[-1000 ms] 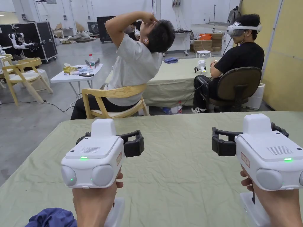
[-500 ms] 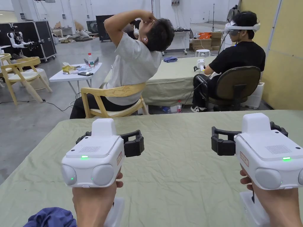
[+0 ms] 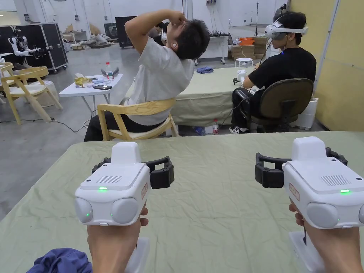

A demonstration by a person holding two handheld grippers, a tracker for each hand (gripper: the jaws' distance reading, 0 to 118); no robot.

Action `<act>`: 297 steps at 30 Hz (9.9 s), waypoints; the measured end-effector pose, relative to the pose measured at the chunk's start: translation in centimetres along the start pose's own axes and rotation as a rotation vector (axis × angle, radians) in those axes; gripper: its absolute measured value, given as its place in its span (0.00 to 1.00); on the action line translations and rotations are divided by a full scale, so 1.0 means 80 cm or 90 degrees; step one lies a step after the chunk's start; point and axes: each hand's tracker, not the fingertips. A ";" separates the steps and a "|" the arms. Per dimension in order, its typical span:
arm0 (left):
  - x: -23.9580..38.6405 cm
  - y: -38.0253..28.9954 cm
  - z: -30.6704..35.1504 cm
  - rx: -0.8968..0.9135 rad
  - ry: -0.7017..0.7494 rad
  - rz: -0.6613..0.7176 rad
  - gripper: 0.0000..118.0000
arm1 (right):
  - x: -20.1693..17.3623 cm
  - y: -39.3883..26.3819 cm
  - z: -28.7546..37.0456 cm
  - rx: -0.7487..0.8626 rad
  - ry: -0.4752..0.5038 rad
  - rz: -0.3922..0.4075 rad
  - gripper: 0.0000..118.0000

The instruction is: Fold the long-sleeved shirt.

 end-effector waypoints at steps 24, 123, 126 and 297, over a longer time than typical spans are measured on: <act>0.010 -0.005 -0.003 -0.001 -0.005 -0.005 0.98 | -0.001 -0.004 -0.001 -0.001 0.006 -0.002 1.00; -0.287 -0.137 0.186 -0.071 0.308 0.111 0.00 | -0.363 -0.033 -0.013 -0.054 0.471 0.042 0.01; -0.293 -0.135 0.174 -0.077 0.288 0.118 0.00 | -0.367 -0.040 -0.018 -0.066 0.476 0.044 0.01; -0.138 -0.228 -0.086 -0.494 -0.082 0.064 0.17 | 0.001 -0.165 -0.018 -0.206 0.072 -0.028 0.01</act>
